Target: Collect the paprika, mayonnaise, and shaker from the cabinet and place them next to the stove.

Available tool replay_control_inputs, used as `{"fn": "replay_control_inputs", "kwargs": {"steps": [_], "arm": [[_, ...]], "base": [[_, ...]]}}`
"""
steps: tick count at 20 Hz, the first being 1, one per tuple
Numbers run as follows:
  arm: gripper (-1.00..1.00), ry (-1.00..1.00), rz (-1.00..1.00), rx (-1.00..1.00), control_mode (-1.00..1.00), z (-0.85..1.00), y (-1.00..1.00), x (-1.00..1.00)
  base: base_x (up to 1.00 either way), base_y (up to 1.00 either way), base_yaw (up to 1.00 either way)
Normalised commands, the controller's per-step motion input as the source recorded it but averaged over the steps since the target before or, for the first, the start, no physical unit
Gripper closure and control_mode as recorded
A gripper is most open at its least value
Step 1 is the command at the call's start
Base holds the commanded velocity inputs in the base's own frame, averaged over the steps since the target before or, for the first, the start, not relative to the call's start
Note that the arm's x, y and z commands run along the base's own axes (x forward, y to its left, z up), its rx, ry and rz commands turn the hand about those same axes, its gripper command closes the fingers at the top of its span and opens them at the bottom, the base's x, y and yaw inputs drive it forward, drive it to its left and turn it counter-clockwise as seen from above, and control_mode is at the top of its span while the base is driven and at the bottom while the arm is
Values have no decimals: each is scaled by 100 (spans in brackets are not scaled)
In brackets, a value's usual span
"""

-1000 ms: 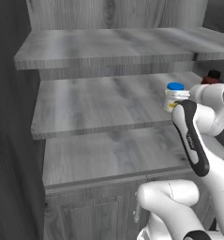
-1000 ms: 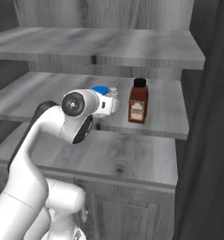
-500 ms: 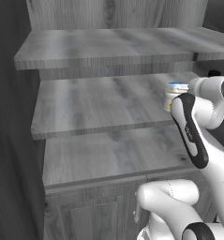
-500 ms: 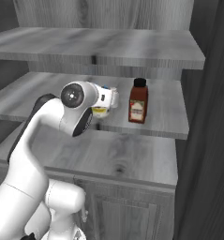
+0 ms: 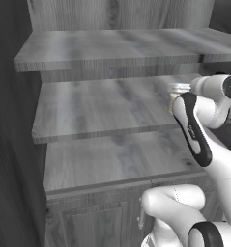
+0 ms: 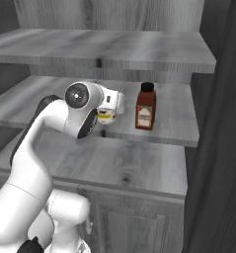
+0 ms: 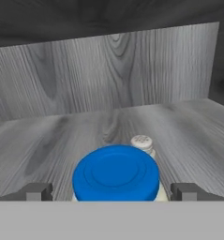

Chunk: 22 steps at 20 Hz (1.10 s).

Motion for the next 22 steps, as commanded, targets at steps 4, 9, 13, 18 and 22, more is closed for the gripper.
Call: {"fn": "replay_control_inputs", "kwargs": {"steps": [4,9,13,18,22], "arm": [[-100,0,0,0,-100,0,-1,12],[-100,0,0,-1,-100,-3,0,8],[-100,0,0,-2,-100,-8,0,8],[-100,0,0,-2,-100,-11,0,7],[-100,0,0,0,-100,-10,0,3]], "base": [[0,0,0],[0,0,0],[0,0,0],[0,0,0],[0,0,0]]}}
